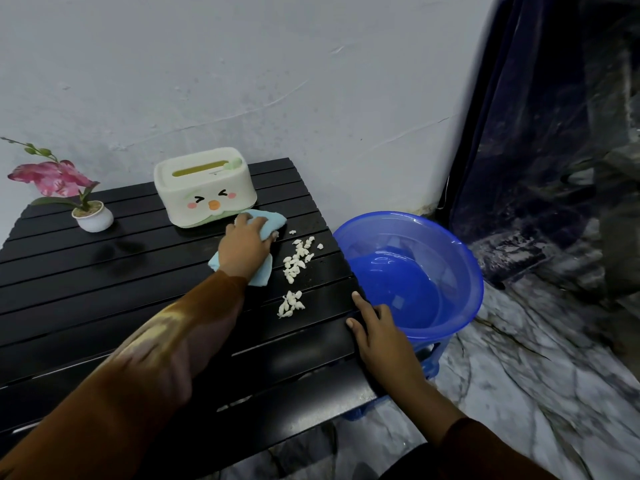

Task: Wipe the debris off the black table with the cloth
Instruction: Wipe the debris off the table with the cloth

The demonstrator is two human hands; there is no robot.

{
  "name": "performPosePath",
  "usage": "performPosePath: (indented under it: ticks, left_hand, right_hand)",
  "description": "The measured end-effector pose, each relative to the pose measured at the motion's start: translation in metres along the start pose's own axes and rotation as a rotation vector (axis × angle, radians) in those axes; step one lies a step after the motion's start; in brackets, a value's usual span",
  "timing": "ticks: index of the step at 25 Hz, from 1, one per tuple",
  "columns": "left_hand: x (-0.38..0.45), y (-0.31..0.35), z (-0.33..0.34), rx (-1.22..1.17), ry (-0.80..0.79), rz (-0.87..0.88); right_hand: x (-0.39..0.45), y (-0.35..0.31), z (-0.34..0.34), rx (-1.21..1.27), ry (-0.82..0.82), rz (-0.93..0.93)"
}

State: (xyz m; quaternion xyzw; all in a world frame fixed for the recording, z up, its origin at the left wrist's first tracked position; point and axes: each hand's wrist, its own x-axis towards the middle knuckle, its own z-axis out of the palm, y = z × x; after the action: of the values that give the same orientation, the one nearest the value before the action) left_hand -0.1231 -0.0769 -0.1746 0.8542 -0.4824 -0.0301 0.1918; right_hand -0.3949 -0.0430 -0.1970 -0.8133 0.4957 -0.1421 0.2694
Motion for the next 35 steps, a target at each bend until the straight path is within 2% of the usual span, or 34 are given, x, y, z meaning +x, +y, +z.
performPosePath:
  ticks: [8, 15, 17, 19, 22, 26, 30, 35]
  left_hand:
    - [0.023, 0.043, 0.019, 0.006, -0.114, 0.172]
    - [0.007, 0.064, 0.018, 0.017, -0.230, 0.455]
    - [-0.001, 0.062, 0.012, 0.025, -0.205, 0.509]
    - [-0.004, 0.051, -0.001, -0.001, -0.071, 0.465]
    - [-0.008, 0.013, -0.025, -0.017, 0.068, 0.247]
    - [-0.035, -0.035, -0.032, 0.000, -0.024, 0.022]
    - [-0.048, -0.027, -0.012, -0.022, -0.006, 0.034]
    - [-0.042, 0.036, 0.008, -0.028, -0.084, 0.188]
  right_hand:
    - [0.000, 0.001, 0.001, 0.012, 0.006, -0.003]
    - [-0.001, -0.001, -0.001, 0.005, 0.000, 0.012]
    - [-0.002, -0.002, -0.001, 0.007, -0.005, 0.014]
    - [-0.002, -0.002, -0.002, 0.012, -0.006, 0.018]
    - [-0.003, -0.003, -0.003, 0.033, -0.008, 0.021]
    - [-0.004, -0.002, -0.005, 0.059, -0.025, 0.038]
    - [-0.004, -0.003, -0.005, 0.061, -0.027, 0.036]
    - [-0.002, -0.001, -0.003, 0.062, -0.017, 0.034]
